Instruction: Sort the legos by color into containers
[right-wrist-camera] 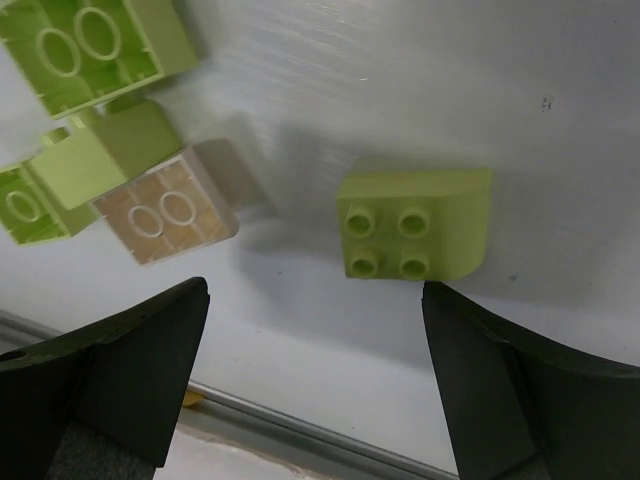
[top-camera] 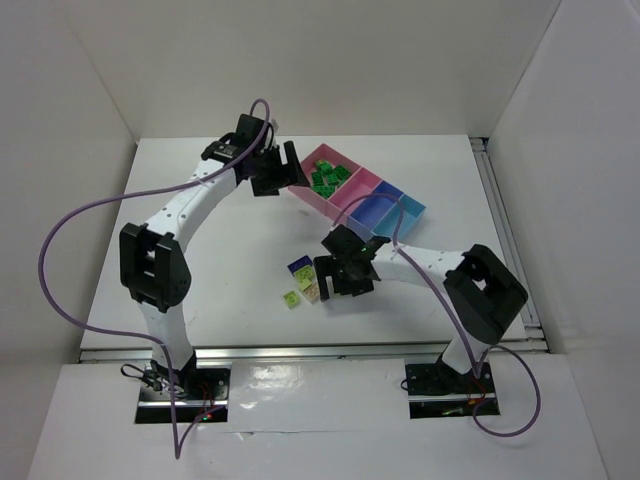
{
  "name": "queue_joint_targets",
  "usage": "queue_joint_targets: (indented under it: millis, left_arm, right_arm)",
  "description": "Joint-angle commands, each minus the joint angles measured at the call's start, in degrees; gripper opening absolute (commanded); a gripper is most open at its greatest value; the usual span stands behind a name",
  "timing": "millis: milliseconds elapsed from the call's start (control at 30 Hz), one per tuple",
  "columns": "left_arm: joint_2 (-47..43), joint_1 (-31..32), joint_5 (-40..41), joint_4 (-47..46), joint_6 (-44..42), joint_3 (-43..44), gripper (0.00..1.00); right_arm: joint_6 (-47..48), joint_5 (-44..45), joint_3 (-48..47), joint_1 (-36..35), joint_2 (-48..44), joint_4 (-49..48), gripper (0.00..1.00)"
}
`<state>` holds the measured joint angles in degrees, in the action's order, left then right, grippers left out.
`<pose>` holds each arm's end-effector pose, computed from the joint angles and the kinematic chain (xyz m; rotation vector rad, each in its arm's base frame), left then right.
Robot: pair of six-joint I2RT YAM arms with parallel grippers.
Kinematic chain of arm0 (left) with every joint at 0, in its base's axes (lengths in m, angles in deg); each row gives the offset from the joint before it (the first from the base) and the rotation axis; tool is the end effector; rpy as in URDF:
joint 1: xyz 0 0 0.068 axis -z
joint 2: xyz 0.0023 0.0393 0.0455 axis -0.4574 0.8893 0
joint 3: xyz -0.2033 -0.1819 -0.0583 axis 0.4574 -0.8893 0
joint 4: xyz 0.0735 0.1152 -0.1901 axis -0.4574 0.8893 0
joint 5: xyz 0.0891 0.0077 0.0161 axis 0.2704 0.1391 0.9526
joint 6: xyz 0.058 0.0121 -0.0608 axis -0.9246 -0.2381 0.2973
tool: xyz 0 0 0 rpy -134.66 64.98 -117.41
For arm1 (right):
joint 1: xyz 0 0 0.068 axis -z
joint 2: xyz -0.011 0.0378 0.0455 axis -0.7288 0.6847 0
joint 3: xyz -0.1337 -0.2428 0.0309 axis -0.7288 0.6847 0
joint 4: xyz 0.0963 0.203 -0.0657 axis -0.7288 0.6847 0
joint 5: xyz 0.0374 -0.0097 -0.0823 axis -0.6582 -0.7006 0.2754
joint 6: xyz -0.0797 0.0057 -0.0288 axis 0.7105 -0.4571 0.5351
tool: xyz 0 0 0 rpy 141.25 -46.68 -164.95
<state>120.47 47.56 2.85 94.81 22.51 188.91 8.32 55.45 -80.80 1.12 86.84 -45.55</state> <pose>0.3988 -0.1607 0.3079 -0.2691 2.4163 -0.6683 0.2098 0.2160 0.1591 -0.3350 2.7851 0.3806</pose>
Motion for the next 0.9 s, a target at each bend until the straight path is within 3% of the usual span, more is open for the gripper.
queue_joint_targets:
  millis: [0,233,600,700,800,867]
  left_arm:
    - [-3.15,0.14,0.73,-1.19,-1.51,0.19,0.88]
    - [-3.76,-0.39,0.2,-1.19,-1.51,-0.87,0.87]
    - [-3.77,-2.75,-1.12,-1.19,-2.03,-2.01,0.87]
    - [-3.77,-2.76,-1.12,-1.19,-2.03,-2.63,0.87]
    - [-3.77,-2.76,-1.64,-1.19,-2.03,-3.25,0.87]
    - [-3.77,-2.76,-2.17,-1.72,-1.51,-3.77,0.85]
  right_arm:
    - [-1.65,3.08,-2.29,-0.47,2.48,-2.15,0.93]
    - [-2.18,11.09,-6.08,-0.47,5.91,-1.35,0.92]
    - [-1.92,14.97,-13.9,0.05,12.94,1.1,0.71]
    - [-1.92,16.72,-13.37,0.05,11.8,1.71,0.71]
    - [-3.32,18.57,-12.85,0.05,11.28,3.91,0.57]
    - [-4.72,20.85,-12.85,-0.47,11.27,5.75,0.53]
